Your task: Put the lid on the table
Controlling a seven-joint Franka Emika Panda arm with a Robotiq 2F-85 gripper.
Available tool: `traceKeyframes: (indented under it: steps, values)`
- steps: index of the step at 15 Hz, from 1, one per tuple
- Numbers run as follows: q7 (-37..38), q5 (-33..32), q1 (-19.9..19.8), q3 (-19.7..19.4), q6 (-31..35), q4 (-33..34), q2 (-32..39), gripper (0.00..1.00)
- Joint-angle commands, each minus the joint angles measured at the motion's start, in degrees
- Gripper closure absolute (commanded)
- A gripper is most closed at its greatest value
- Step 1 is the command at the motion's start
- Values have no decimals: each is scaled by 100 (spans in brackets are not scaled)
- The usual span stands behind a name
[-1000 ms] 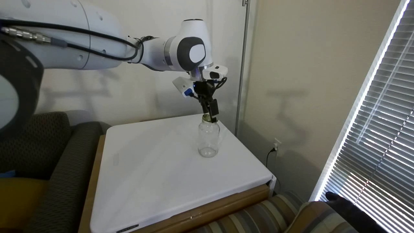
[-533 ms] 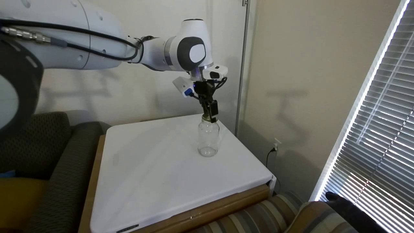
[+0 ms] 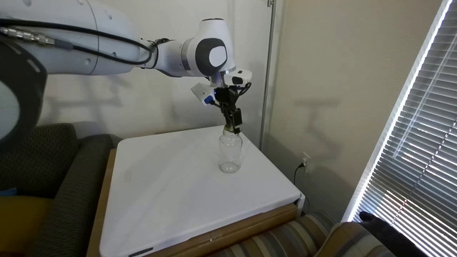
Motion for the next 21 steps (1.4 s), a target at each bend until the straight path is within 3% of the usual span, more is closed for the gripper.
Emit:
traceKeyframes:
  steps: [1, 9, 16, 21]
  values:
    - [92, -114, 12, -124, -76, -12, -146, 53]
    - [-336, -45, 226, 20, -52, 40, -367, 53]
    - [-1357, 177, 626, 510, -104, -61, -411, 53]
    - [-1465, 334, 852, 711, -98, -167, -360, 53]
